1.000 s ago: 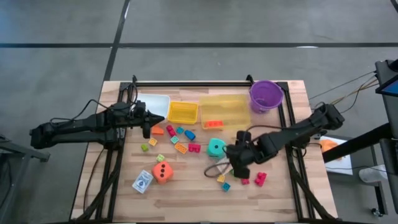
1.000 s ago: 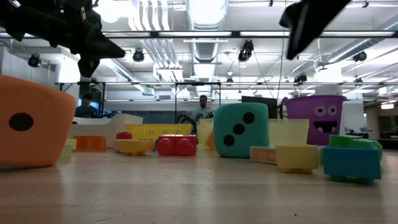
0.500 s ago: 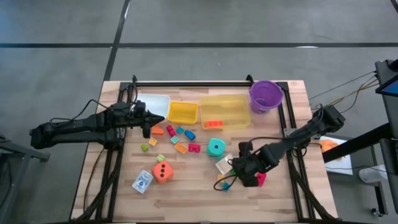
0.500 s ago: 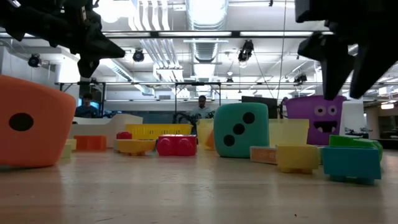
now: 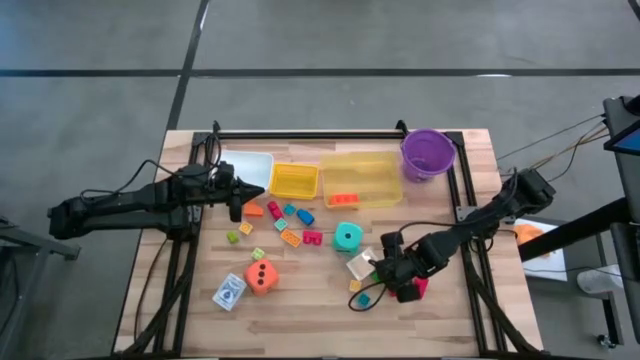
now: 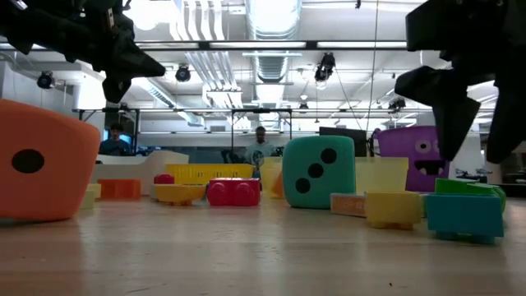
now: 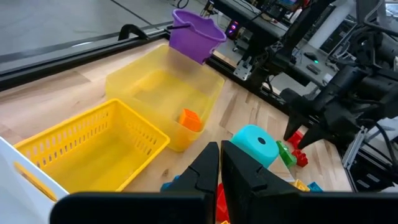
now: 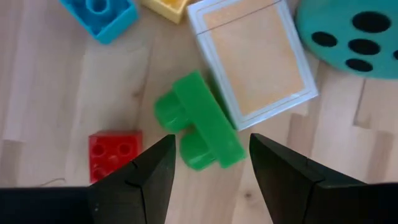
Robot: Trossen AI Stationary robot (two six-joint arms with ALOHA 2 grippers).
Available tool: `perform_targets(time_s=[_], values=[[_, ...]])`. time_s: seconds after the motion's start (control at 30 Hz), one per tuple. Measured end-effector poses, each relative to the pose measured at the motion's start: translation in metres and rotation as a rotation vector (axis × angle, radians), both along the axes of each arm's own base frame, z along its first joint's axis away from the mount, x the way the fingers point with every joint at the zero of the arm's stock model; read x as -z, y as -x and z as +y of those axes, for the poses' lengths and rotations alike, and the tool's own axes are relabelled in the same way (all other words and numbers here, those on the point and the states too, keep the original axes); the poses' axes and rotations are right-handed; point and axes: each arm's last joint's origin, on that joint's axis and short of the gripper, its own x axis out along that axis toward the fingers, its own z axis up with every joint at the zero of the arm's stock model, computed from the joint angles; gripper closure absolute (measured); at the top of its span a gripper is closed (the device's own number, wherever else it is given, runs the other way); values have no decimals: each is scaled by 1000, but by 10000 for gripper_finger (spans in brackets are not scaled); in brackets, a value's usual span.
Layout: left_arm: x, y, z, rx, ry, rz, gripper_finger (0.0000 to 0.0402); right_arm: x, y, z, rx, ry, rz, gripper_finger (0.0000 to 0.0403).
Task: Pick & Place Toys
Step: Put the dark green game piece into the yellow bin
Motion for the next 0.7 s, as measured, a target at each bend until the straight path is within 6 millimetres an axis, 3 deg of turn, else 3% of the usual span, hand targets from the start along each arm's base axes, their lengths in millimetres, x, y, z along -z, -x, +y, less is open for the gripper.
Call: perform_targets(time_s=[0.23, 0.37, 0.7], values=[[0, 0, 0, -6, -2, 1, 382, 15, -5, 3, -37, 45, 38, 200], [0, 0, 0, -6, -2, 1, 382, 13, -11, 6, -40, 40, 27, 200], [0, 0, 0, -6, -1, 1, 382, 23, -6, 3, -33, 49, 56, 200]])
